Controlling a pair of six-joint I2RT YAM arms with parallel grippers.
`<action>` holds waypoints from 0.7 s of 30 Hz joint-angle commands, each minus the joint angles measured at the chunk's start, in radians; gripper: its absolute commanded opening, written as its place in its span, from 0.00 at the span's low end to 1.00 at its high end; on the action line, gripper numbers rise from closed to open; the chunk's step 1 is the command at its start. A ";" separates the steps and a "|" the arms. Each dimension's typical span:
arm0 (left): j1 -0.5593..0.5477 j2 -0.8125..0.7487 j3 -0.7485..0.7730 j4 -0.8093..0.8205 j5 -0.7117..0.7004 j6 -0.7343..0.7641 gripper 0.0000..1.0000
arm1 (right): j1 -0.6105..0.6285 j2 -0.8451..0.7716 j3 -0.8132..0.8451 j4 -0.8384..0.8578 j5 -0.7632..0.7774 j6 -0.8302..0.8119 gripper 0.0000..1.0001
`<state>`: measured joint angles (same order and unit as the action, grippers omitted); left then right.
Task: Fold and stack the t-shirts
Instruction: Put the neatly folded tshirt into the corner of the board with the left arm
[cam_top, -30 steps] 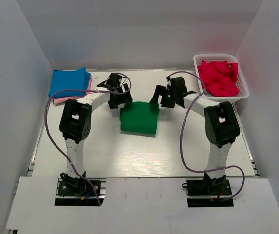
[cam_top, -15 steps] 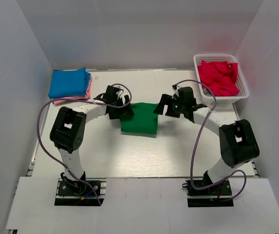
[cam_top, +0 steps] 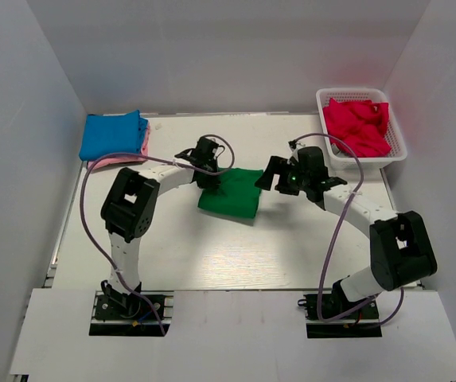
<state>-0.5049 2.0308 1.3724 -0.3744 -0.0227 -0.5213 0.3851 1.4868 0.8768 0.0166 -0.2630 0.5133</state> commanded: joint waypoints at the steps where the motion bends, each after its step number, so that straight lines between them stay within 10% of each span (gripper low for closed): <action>1: -0.018 0.103 -0.030 -0.205 -0.175 0.018 0.00 | -0.009 -0.057 -0.009 0.028 0.051 -0.009 0.90; 21: 0.170 0.003 0.490 -0.131 -0.683 0.553 0.00 | -0.012 -0.062 -0.004 0.014 0.171 -0.042 0.90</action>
<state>-0.4057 2.0556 1.7901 -0.5785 -0.6304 -0.1055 0.3771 1.4147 0.8459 0.0177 -0.1143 0.4866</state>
